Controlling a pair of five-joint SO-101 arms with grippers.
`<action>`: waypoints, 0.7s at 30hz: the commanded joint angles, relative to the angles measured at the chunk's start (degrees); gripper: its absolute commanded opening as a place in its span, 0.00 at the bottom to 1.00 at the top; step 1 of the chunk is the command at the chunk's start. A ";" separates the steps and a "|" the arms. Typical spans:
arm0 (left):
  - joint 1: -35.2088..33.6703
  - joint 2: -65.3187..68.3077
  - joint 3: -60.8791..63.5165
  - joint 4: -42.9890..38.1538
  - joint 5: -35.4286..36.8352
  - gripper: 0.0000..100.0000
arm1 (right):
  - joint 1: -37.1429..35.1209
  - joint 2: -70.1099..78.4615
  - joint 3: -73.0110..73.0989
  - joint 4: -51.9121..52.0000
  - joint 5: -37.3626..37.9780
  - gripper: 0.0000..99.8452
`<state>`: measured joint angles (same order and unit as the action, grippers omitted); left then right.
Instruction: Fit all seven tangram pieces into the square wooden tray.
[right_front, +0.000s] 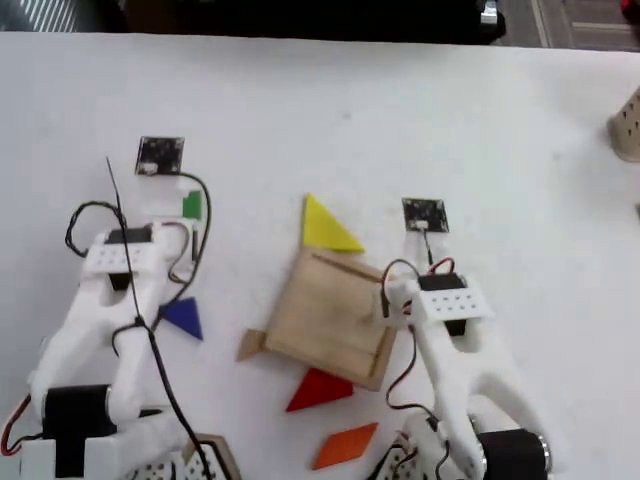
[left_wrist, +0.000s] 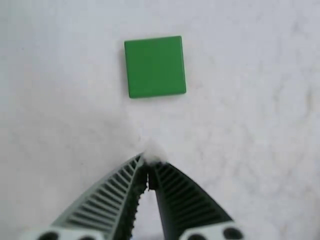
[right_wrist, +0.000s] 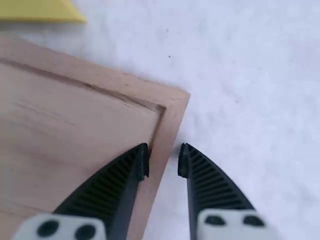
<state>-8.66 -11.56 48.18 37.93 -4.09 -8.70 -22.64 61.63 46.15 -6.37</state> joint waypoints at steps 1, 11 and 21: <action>0.22 -2.68 -0.18 -1.41 -0.44 0.03 | 4.53 0.04 -3.25 -0.66 -0.26 0.11; 0.22 -2.68 0.35 -1.41 -0.44 0.03 | 15.08 1.45 -6.77 -7.96 10.64 0.11; 0.22 -2.68 0.70 -1.49 -0.53 0.03 | 9.98 2.42 -10.29 -1.10 10.20 0.11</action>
<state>-8.66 -11.56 49.23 37.93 -4.09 4.40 -19.03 55.03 42.02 3.91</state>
